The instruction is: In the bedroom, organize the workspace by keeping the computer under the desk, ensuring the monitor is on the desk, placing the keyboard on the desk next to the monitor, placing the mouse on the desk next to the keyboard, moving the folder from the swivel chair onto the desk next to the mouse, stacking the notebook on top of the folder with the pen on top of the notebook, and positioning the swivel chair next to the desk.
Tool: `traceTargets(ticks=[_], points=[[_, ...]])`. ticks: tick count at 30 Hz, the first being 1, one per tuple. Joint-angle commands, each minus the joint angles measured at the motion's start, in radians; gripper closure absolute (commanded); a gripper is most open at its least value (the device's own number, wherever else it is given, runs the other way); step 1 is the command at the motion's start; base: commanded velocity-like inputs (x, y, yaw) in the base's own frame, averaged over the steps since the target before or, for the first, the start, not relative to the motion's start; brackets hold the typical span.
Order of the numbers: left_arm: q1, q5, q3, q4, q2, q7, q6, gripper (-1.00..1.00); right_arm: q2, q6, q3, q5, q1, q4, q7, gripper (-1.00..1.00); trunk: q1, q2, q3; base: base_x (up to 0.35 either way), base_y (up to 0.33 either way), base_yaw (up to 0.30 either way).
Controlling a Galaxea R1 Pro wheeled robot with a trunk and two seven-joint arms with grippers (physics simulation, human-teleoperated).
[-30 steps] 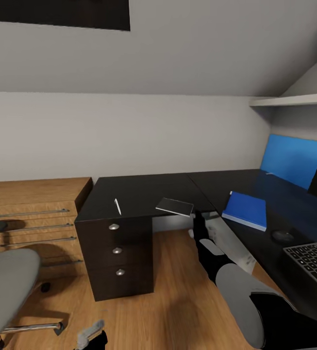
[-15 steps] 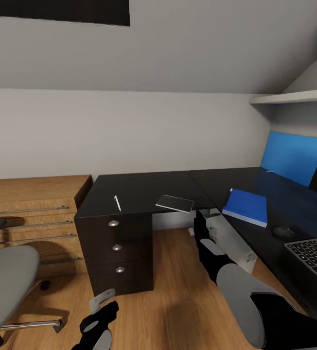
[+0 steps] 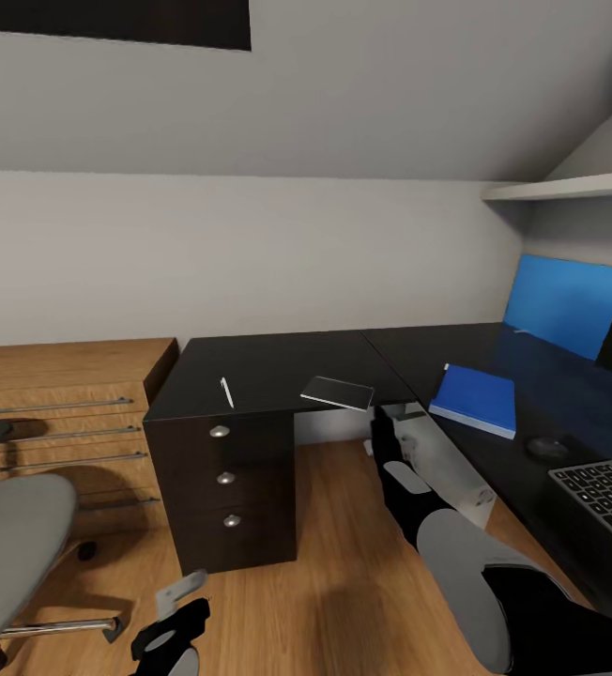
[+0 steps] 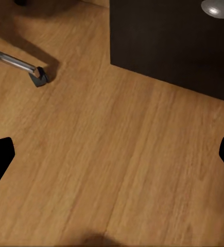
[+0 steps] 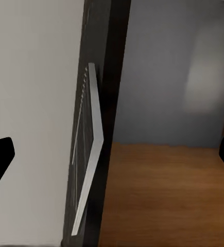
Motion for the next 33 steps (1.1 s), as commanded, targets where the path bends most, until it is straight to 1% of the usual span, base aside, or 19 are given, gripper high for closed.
traceTargets(ticks=[1, 10, 13, 15, 16, 21, 22, 23, 24, 26, 28, 33], points=[[0.000, 0.002, -0.004, 0.003, 0.002, 0.007, 0.004, -1.00, 0.001, 0.000, -0.006, -0.003, -0.001, 0.002, 0.009, -1.00, 0.000, -0.001, -0.001, 0.000, 0.000, 0.000], [0.001, -0.003, -0.006, 0.036, 0.004, 0.005, -0.004, -1.00, 0.003, 0.014, -0.004, 0.009, -0.001, 0.003, 0.003, -1.00, 0.000, -0.001, -0.001, 0.000, 0.000, 0.000], [0.002, -0.003, -0.006, 0.038, 0.003, 0.005, -0.017, -1.00, 0.003, 0.041, -0.004, 0.010, -0.001, 0.003, -0.002, -1.00, 0.000, -0.001, -0.001, 0.000, 0.000, 0.000], [0.002, -0.004, -0.009, 0.039, 0.003, 0.005, -0.033, -1.00, 0.003, 0.081, -0.003, 0.010, -0.001, 0.003, -0.019, -1.00, 0.000, -0.001, -0.001, 0.000, 0.000, 0.000], [0.003, -0.004, -0.032, 0.041, 0.003, 0.005, -0.052, -1.00, 0.003, 0.141, -0.003, 0.011, -0.001, 0.002, -0.053, -1.00, 0.000, -0.001, -0.001, 0.000, 0.000, 0.000], [0.003, -0.003, -0.084, 0.042, 0.003, 0.007, -0.064, -1.00, 0.002, 0.164, -0.003, 0.012, -0.001, 0.001, -0.067, -1.00, 0.000, -0.001, -0.001, 0.043, 0.000, 0.000], [0.003, -0.003, -0.105, 0.042, 0.003, 0.008, -0.074, -1.00, 0.002, 0.168, -0.003, 0.012, -0.001, 0.000, -0.069, -1.00, 0.000, -0.001, -0.001, 0.169, 0.000, 0.000], [0.003, -0.003, -0.115, 0.043, 0.003, 0.008, -0.081, -1.00, 0.002, 0.169, -0.003, 0.012, -0.001, 0.000, -0.070, -1.00, 0.000, -0.001, -0.001, 0.200, 0.000, 0.000], [0.003, -0.002, -0.133, 0.046, 0.003, 0.008, -0.096, -1.00, 0.002, 0.172, -0.003, 0.012, -0.001, 0.000, -0.071, -1.00, 0.000, -0.001, -0.001, 0.237, 0.000, 0.000], [0.003, -0.002, -0.154, 0.055, 0.003, 0.009, -0.115, -1.00, 0.001, 0.173, -0.004, 0.012, -0.001, 0.000, -0.072, -1.00, 0.000, -0.001, -0.001, 0.202, 0.000, 0.000], [0.003, -0.001, -0.165, 0.061, 0.004, 0.009, -0.124, -1.00, 0.001, 0.174, -0.004, 0.014, -0.001, 0.000, -0.073, -1.00, 0.000, -0.001, -0.001, 0.113, 0.000, 0.000], [0.003, 0.000, -0.173, 0.065, 0.004, 0.009, -0.133, -1.00, 0.000, 0.175, -0.004, 0.014, -0.001, -0.001, -0.074, -1.00, 0.000, -0.001, -0.001, 0.043, 0.000, 0.000]])
